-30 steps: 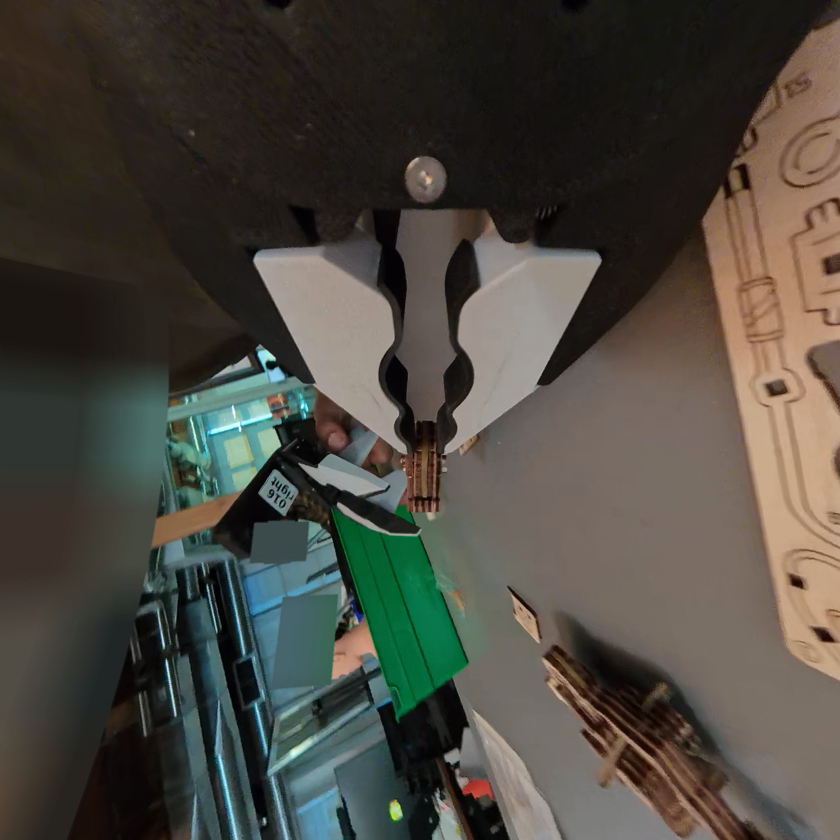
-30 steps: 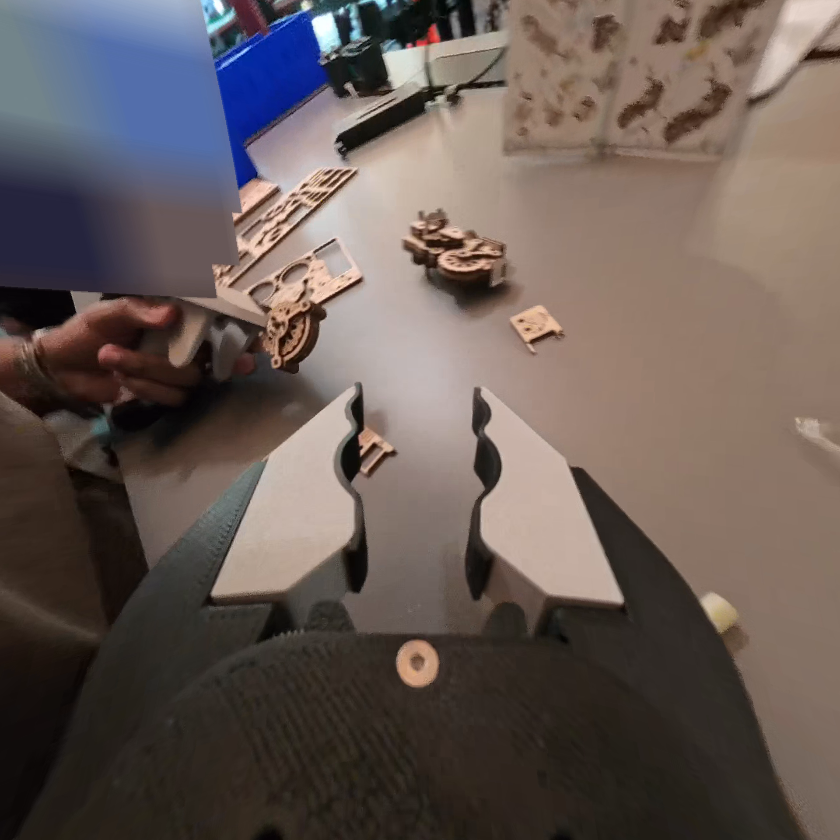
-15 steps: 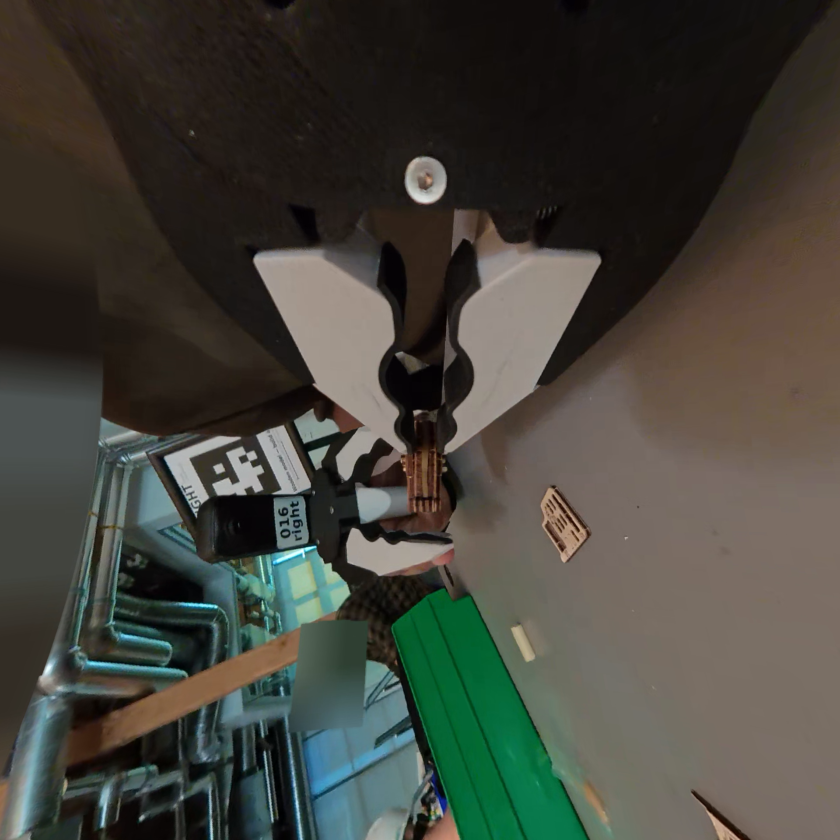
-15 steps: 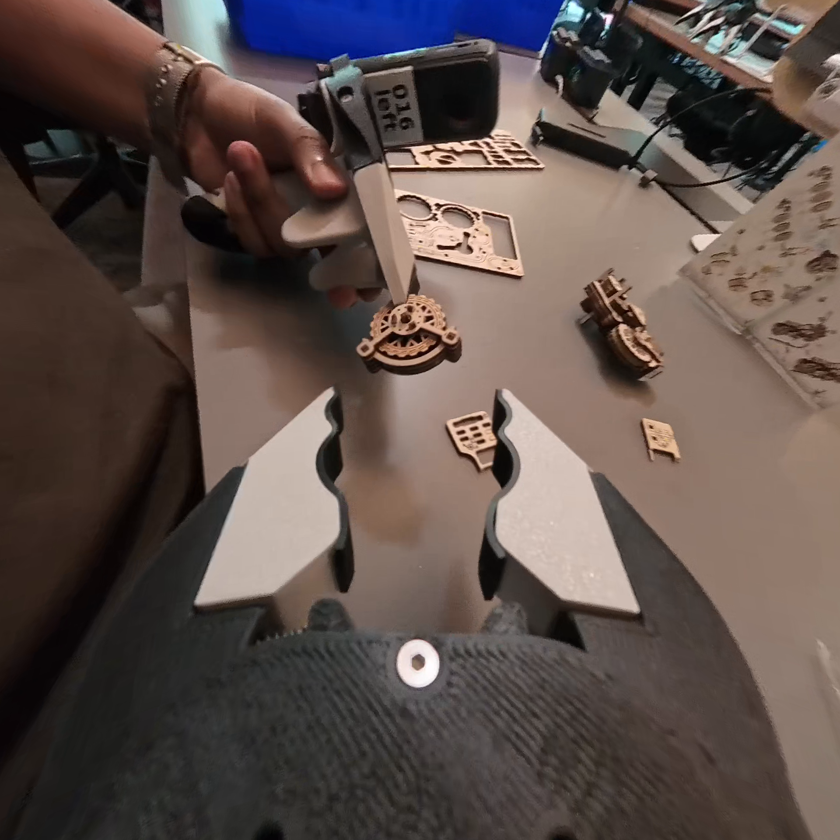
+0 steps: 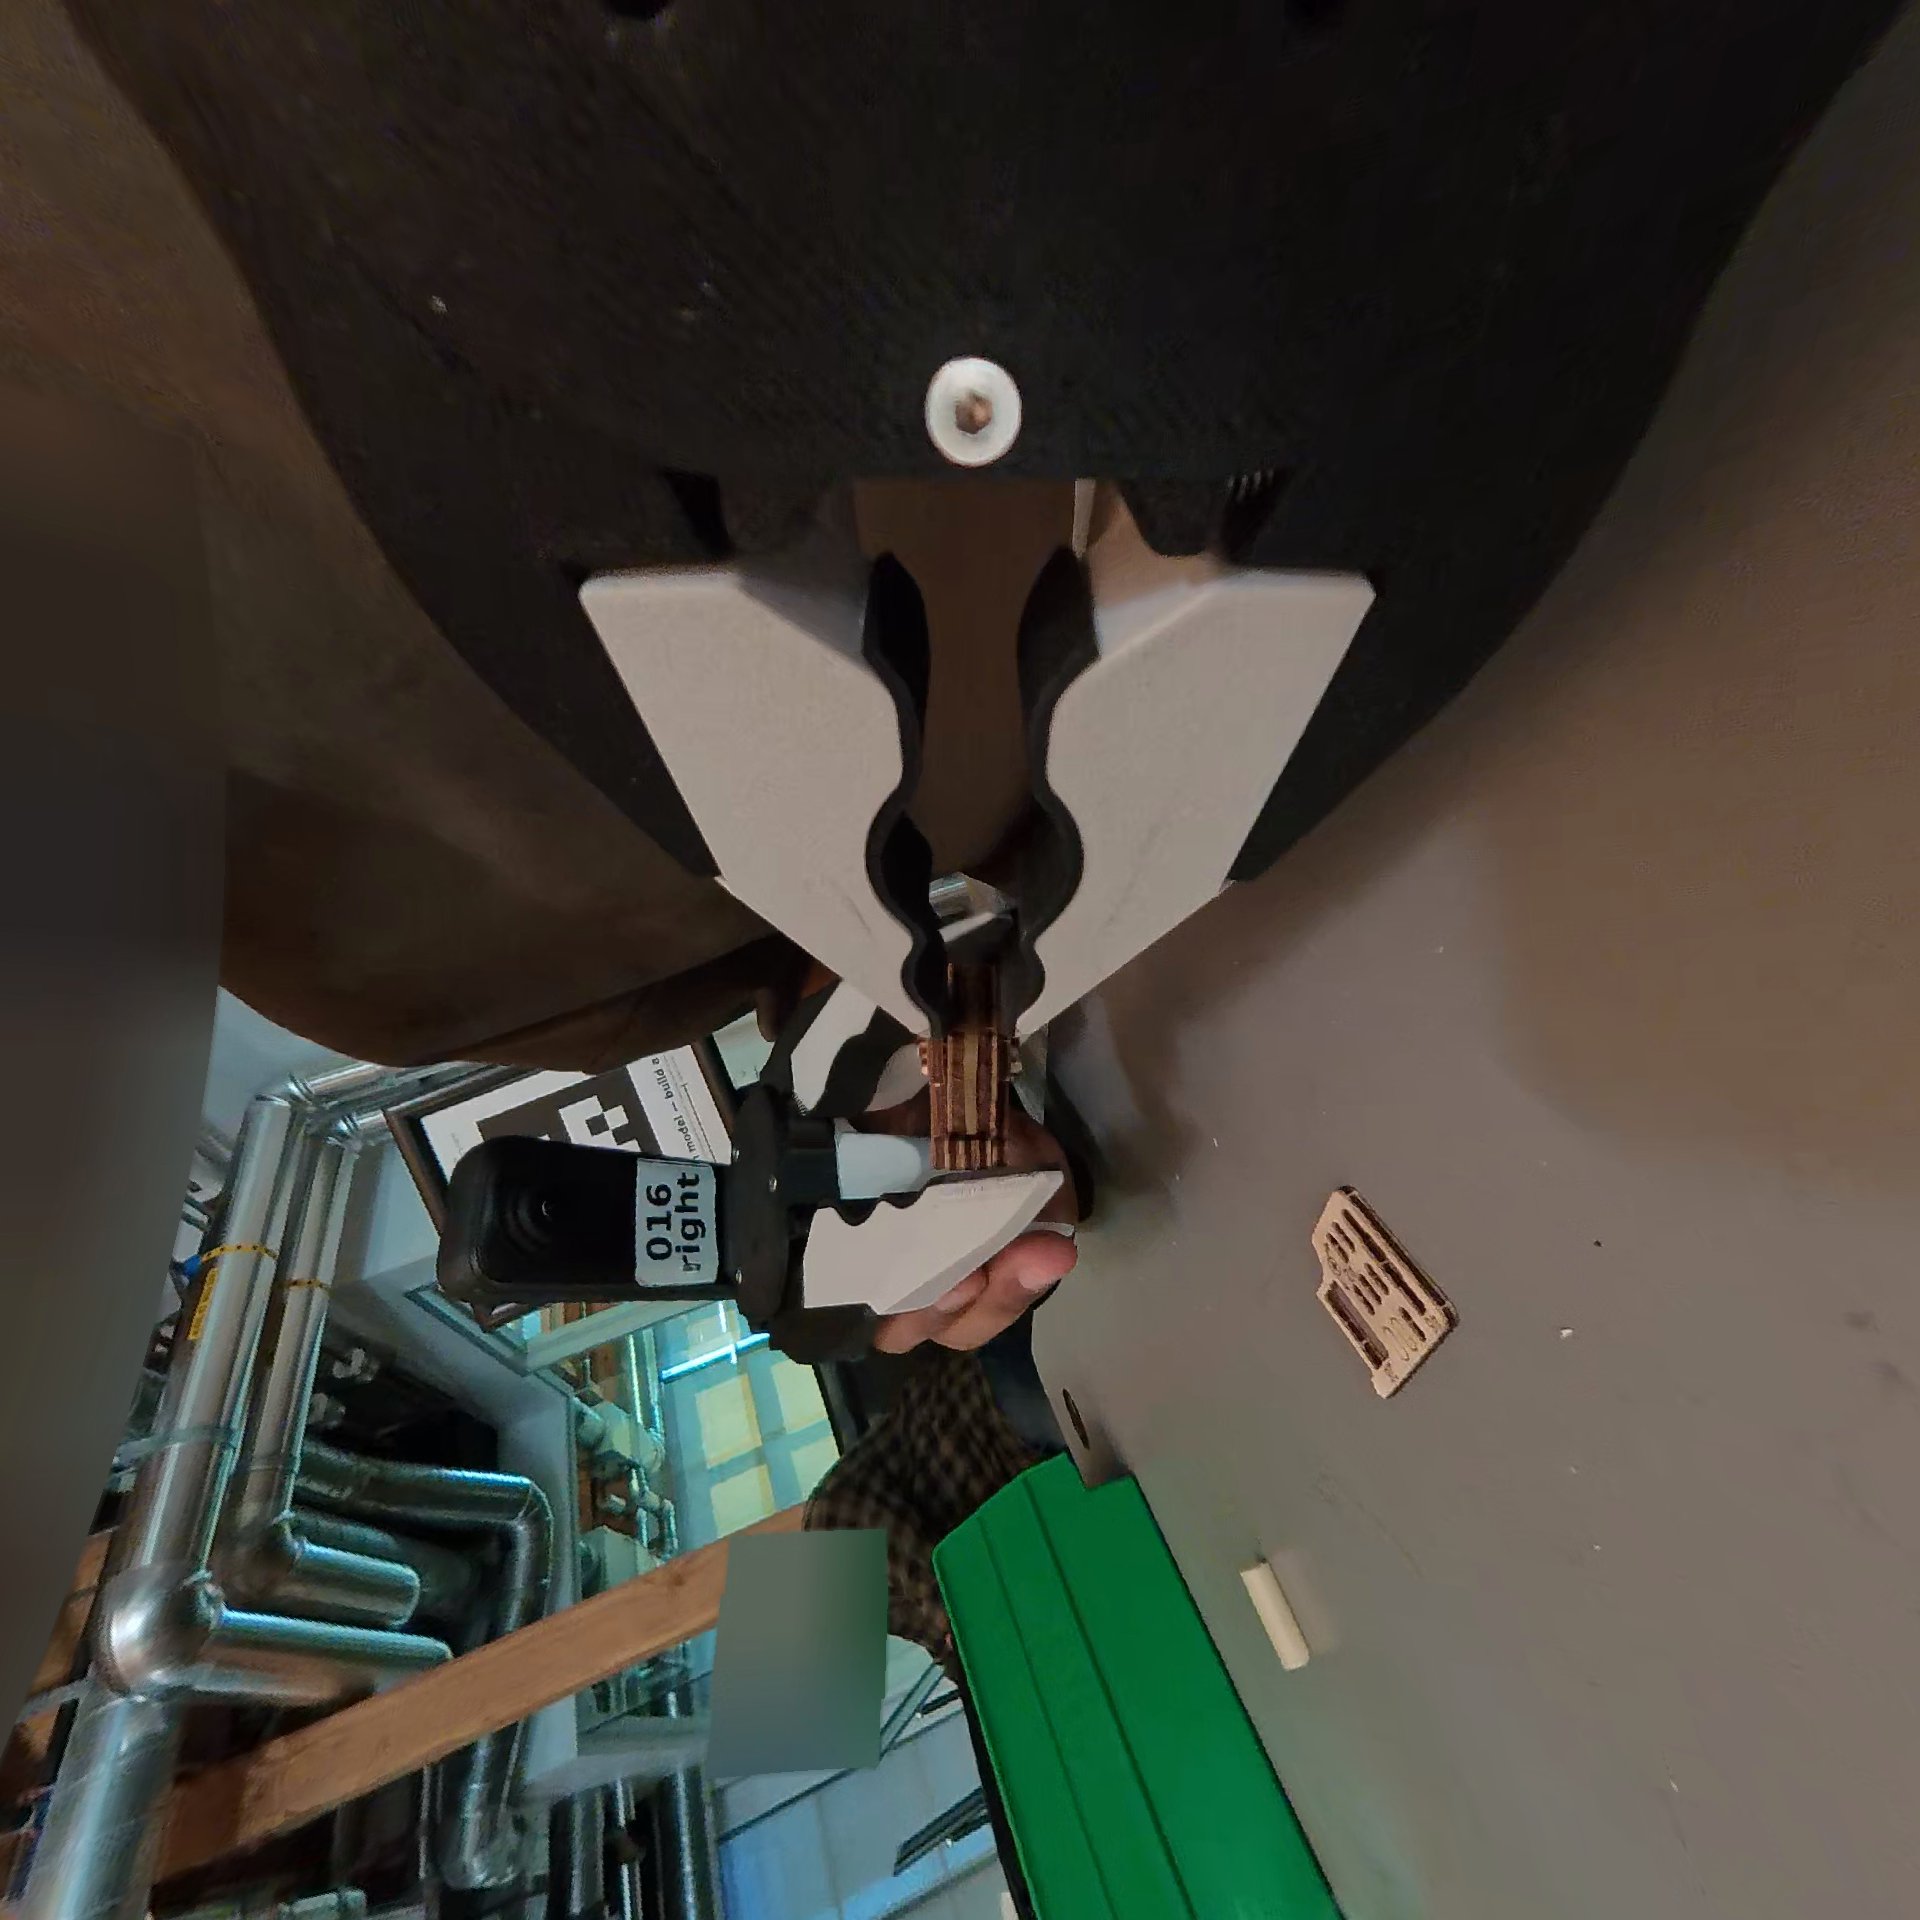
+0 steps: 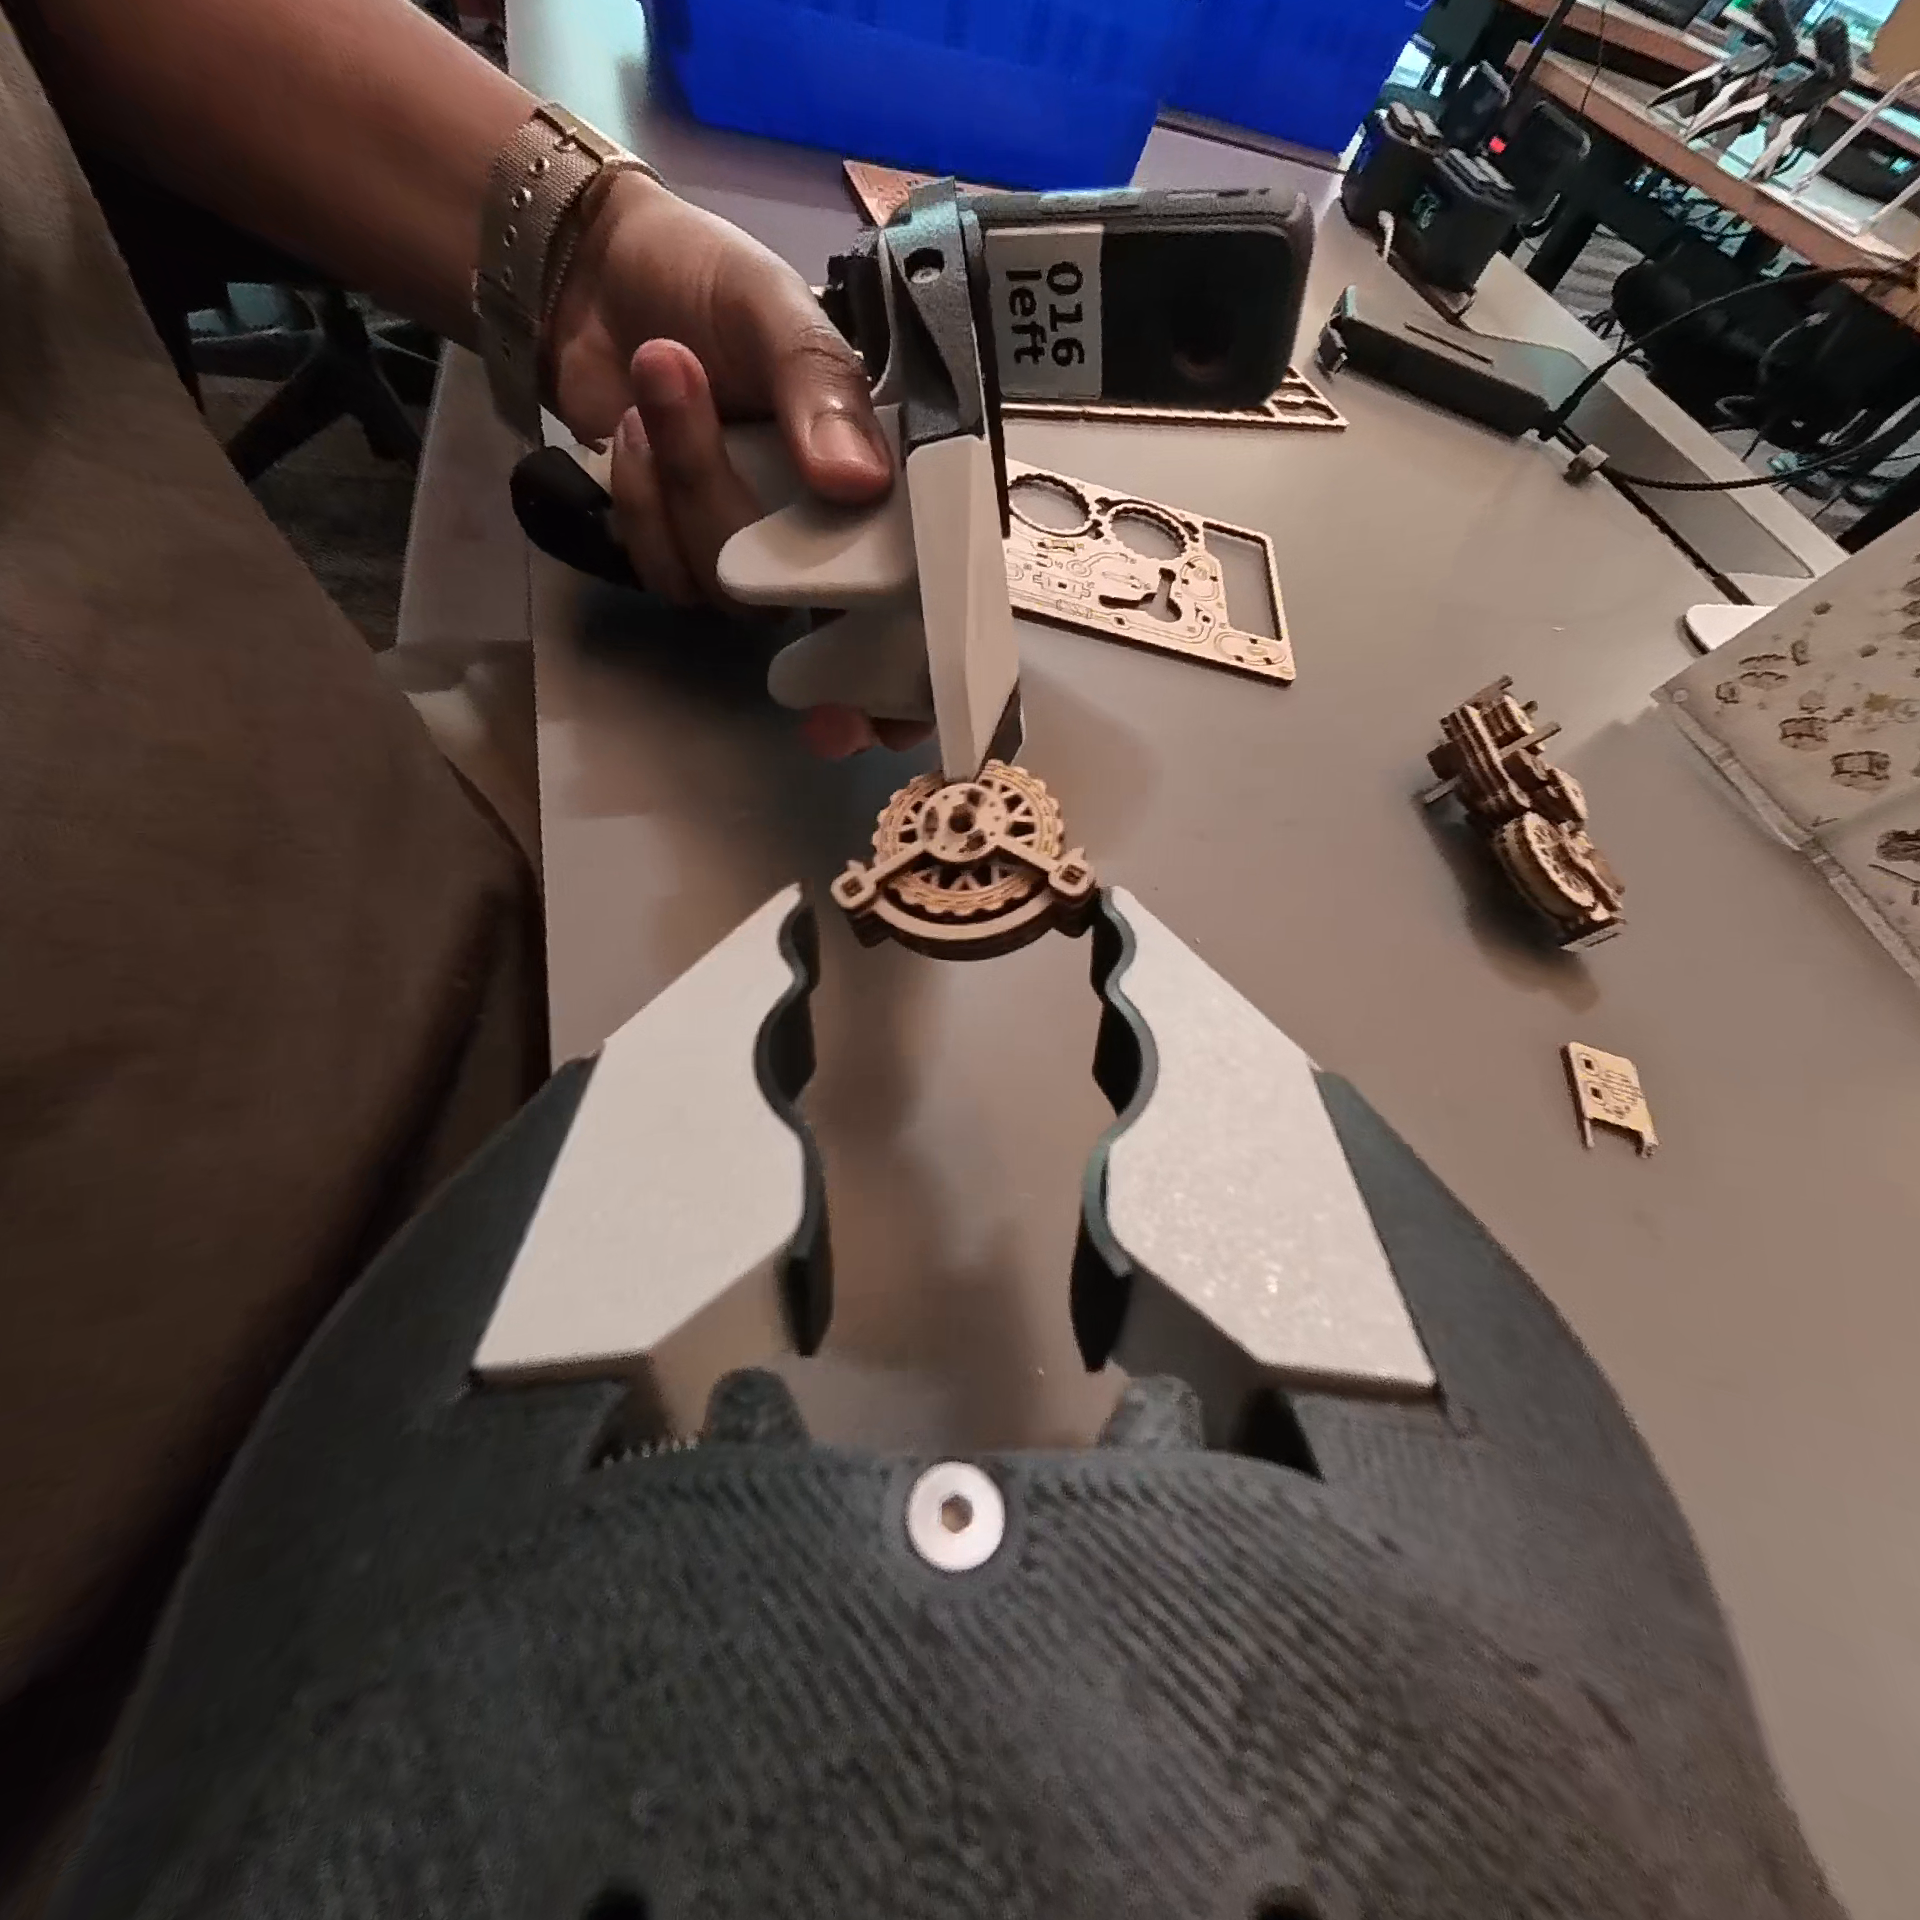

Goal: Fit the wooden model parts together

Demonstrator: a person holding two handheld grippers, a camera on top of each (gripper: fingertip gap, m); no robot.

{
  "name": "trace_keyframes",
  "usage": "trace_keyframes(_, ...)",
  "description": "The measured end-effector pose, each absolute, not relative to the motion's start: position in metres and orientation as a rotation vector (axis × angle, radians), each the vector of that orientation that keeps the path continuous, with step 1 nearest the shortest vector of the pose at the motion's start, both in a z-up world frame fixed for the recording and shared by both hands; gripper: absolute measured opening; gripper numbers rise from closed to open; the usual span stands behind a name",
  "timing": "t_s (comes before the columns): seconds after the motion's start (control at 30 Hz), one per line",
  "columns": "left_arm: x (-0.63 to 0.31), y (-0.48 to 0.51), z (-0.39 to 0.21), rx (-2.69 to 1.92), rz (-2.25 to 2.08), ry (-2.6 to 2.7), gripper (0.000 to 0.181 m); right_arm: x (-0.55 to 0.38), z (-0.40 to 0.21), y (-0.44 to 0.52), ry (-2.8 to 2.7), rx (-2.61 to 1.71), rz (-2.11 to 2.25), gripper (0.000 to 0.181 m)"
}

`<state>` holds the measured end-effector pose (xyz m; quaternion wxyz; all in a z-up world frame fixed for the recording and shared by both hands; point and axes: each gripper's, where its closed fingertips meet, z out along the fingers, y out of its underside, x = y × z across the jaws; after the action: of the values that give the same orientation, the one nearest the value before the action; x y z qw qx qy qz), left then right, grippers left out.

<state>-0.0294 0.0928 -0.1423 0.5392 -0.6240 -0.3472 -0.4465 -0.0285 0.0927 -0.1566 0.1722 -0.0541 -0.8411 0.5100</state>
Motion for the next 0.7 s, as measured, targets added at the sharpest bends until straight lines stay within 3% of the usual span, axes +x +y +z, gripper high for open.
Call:
trace_keyframes(0.3,-0.031,0.093,-0.141,-1.467,-1.064,-0.831,0.006,-0.031,-0.155,0.094,-2.386,-0.182,1.47,0.048)
trace_keyframes(0.5,-0.041,0.091,-0.145,-1.506,-0.933,-0.845,0.033,-0.041,-0.149,0.102,-2.358,-0.27,1.497,0.048)
trace_keyframes(0.7,-0.046,0.09,-0.145,-1.504,-0.886,-0.852,0.035,-0.084,-0.166,0.136,-2.314,-0.604,1.287,0.048)
